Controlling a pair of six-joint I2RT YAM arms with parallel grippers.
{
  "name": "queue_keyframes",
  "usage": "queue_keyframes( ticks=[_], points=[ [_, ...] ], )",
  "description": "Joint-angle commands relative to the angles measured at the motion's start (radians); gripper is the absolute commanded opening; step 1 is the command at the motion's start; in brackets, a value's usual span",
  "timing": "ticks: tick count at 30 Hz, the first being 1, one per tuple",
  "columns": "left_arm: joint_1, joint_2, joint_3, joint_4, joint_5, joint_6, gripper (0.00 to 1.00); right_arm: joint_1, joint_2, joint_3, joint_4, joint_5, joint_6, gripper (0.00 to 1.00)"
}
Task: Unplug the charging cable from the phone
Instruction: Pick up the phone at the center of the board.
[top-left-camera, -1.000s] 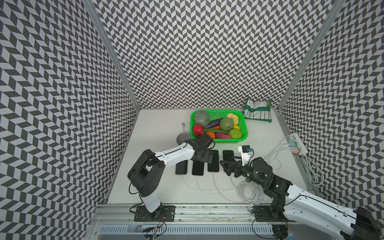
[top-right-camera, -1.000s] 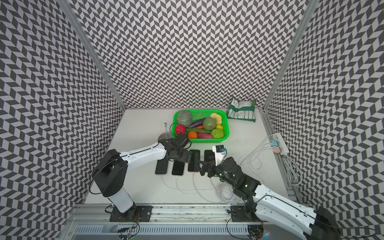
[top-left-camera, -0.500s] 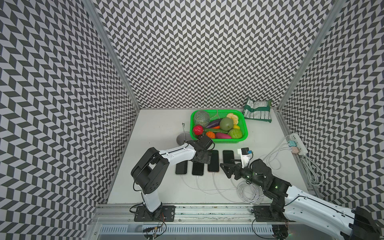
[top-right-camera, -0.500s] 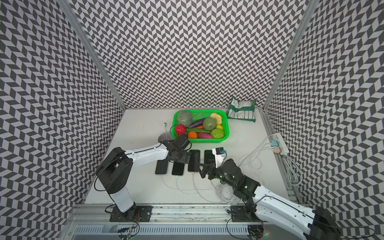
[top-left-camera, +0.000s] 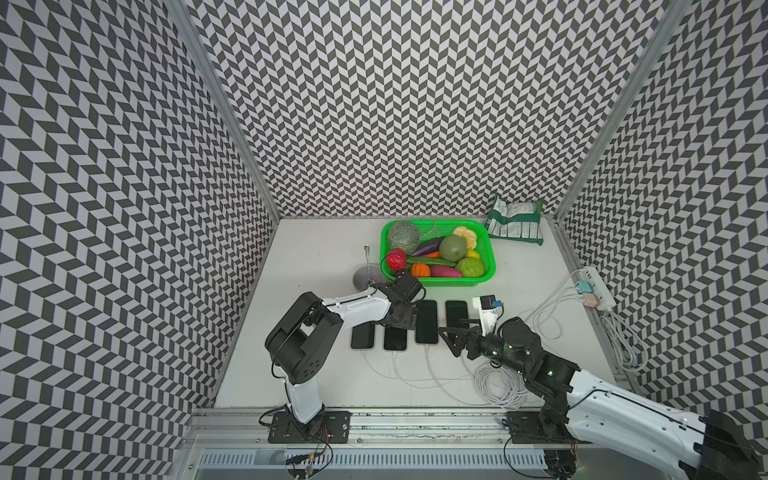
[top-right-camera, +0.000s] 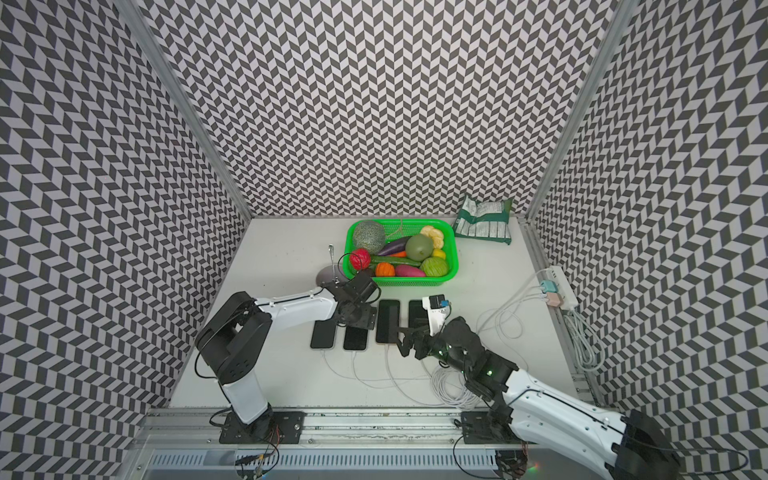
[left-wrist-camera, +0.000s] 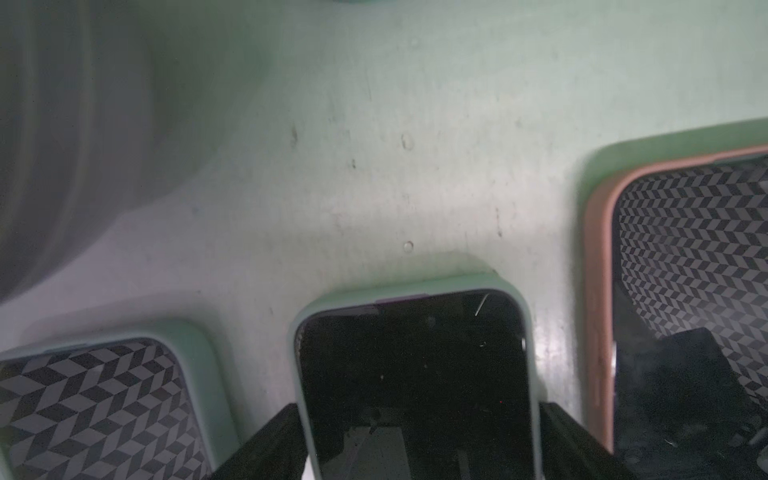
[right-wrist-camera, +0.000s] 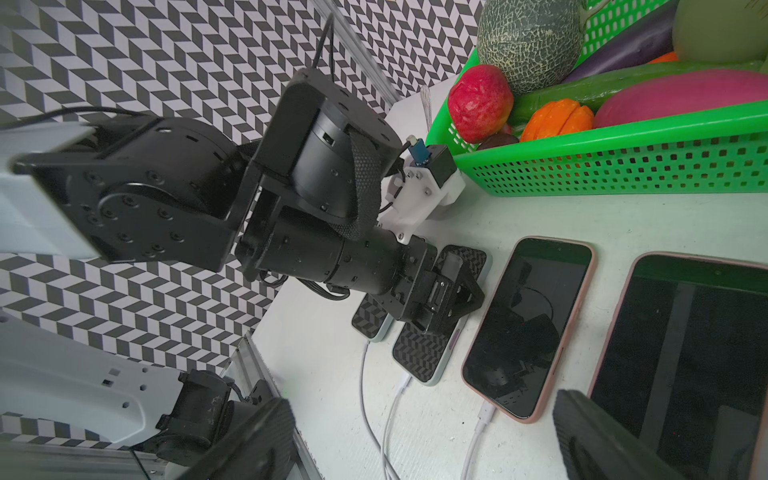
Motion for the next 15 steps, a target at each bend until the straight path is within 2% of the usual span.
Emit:
queue_keyframes(
  ticks=[1,4,9,15],
  points=[
    [0.009,0.047,-0.018,0.032,0.019,0.003,0.84,-0.006,0.007,0.0,0.054,-0.01,0.003,1.0],
    [0.013,0.054,-0.022,0.042,0.032,0.002,0.79,-0.006,0.009,0.002,0.053,-0.013,0.003,1.0],
    [0.013,0.066,-0.023,0.054,0.057,0.005,0.63,-0.007,0.014,0.012,0.04,-0.018,0.003,1.0],
    [0.015,0.066,-0.009,0.049,0.082,0.005,0.3,-0.006,0.039,0.047,0.012,-0.031,-0.009,1.0]
  ],
)
